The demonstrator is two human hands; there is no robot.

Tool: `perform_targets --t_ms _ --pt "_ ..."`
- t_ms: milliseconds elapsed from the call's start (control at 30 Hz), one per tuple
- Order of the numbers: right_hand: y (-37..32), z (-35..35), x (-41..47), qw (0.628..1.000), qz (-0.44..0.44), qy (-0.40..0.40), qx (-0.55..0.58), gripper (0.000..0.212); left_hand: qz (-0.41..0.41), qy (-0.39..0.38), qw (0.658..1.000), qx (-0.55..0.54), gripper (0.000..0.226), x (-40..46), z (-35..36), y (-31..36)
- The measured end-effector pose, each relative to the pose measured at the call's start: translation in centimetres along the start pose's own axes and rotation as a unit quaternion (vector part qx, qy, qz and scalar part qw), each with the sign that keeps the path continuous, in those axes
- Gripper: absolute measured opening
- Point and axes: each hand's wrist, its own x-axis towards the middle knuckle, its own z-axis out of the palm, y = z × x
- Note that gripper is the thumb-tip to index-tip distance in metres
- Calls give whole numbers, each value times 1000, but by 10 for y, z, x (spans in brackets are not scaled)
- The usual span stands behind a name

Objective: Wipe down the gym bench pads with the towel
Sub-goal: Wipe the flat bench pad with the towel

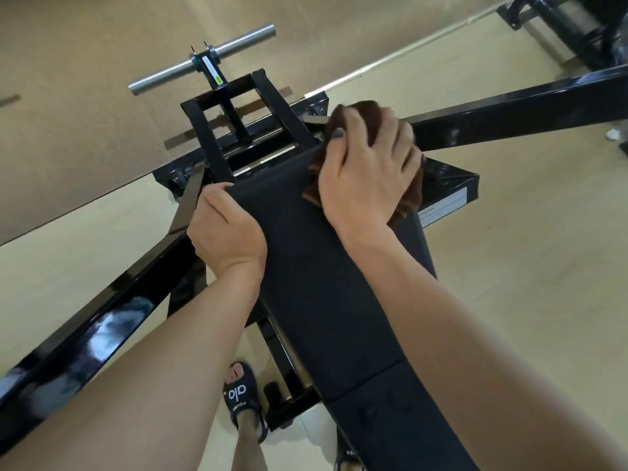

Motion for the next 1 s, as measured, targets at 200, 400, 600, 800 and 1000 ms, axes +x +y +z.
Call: perform_targets --t_ms 200,400,600,800,1000 --pt "-15 0 -17 979 -200 -31 -30 37 23 -14 1000 9 41 1 -2 0" --pt "-28 5 -46 973 -230 -24 -4 36 110 -131 985 9 37 15 -17 -6" --pt "-57 6 -77 974 -218 -53 -9 38 136 -397 900 116 41 52 -60 4" --pt "-59 8 -94 968 -241 -55 -45 39 302 -435 736 421 47 62 -111 -40" --pt "-31 14 -138 933 -349 -57 -67 50 303 -346 701 544 70 67 -119 -47"
